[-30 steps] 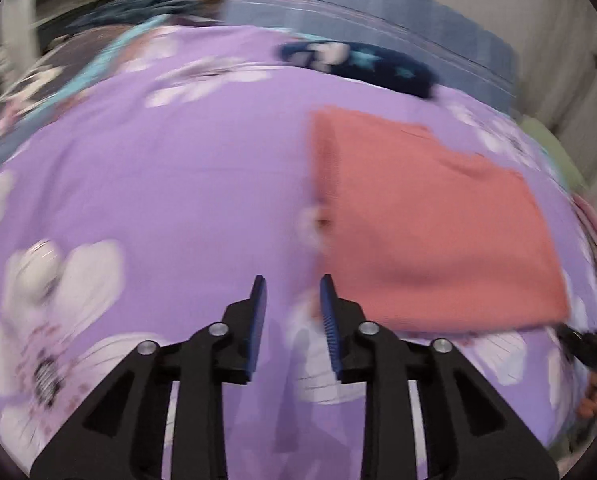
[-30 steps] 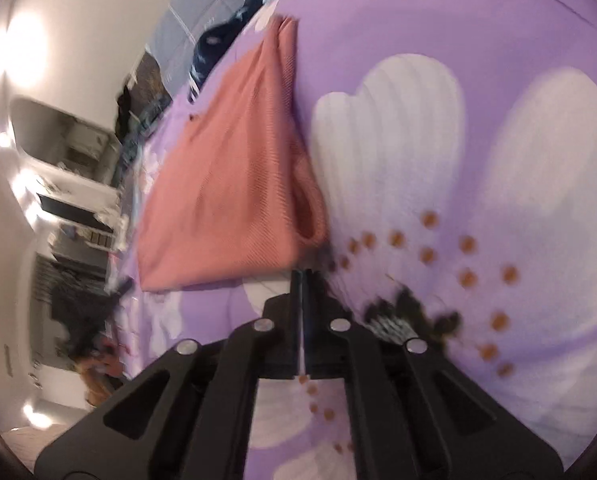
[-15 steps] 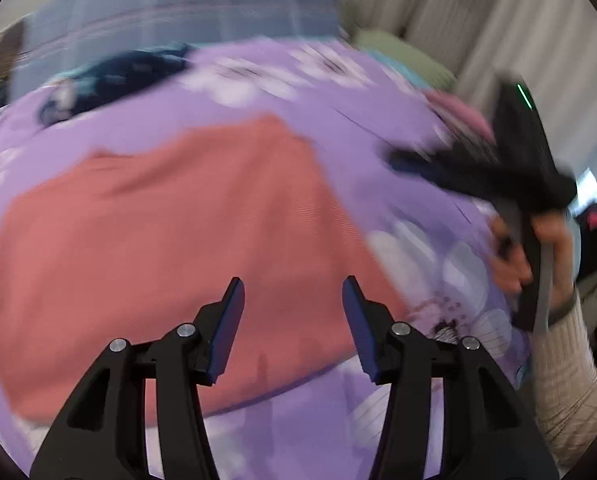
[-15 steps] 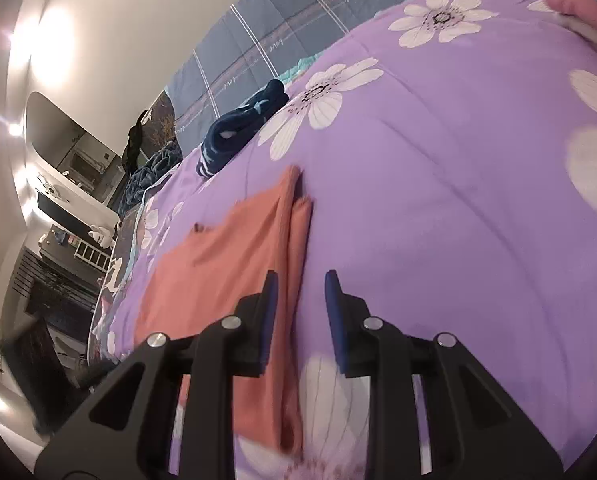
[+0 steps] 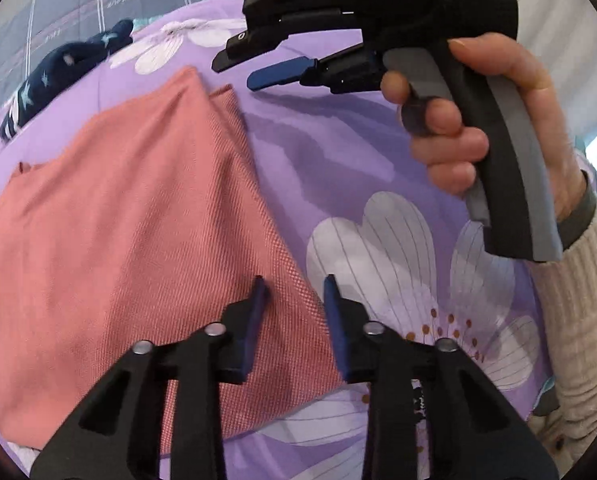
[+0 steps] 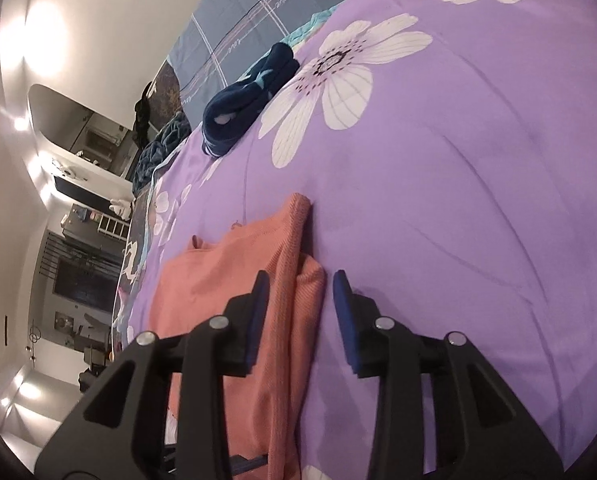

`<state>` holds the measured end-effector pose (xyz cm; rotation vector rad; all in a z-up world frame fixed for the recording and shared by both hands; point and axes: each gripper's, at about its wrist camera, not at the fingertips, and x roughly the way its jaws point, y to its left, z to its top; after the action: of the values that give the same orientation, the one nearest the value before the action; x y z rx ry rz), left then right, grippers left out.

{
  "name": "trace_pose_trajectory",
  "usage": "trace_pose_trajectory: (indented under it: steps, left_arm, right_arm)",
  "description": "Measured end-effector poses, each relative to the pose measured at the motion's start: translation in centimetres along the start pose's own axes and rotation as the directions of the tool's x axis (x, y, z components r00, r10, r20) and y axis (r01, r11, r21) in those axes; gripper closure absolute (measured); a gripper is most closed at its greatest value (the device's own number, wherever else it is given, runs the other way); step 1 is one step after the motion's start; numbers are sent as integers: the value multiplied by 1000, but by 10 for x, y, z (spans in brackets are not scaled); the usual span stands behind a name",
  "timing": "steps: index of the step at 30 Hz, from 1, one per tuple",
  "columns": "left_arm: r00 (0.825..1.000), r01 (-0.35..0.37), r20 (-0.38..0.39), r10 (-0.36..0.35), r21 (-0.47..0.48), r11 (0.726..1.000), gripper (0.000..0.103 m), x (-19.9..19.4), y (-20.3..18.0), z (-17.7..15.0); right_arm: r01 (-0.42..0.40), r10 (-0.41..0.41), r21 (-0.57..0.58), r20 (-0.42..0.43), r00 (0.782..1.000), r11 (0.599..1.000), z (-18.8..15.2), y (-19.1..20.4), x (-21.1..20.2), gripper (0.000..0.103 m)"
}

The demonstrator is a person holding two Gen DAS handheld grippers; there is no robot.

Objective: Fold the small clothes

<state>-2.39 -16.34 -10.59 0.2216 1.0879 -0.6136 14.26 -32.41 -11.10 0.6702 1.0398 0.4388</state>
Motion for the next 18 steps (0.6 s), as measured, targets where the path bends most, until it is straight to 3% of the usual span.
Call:
trace_pose_trajectory:
  steps: [2,4,10,11,13,14,15,18]
  left_arm:
    - [1000,5,-3,-5,-15,1000,88,-3,1,-3]
    - [1000,-5,2,5,-9,1000,92,-7,0,-7]
    - [1000,0,9,0,3,1000,92,-12,-4,-11]
    - [1000,7,8,-7,0,1000,92,-12,-3,-11]
    - [999,31,9,-32,1,1000,95,-14,-1,-10]
    - [999,46,14,-46,7,999,97,-15,-1,-10]
    - [998,55,27,-56,21,998,97,-8,10,3]
    - [991,120,61,-122,46,992,98,-19,11,5]
  right_arm:
    - [-4,4,2,-5,1000,1000,1,0,3,69]
    - [-16,17,2,-5,1000,1000,1,2,5,68]
    - [5,-6,-17,-22,1000,1000,19,14,28,60]
    - [20,-20,-20,-30,999,1000,21,15,34,62]
    - [61,-62,-42,-30,998,997,24,20,44,95]
    - [80,-81,-59,-22,996,995,25,22,46,100]
    - [90,-91,-73,-1,996,993,25,25,44,100]
    - [29,-18,-113,93,996,993,19,36,19,101]
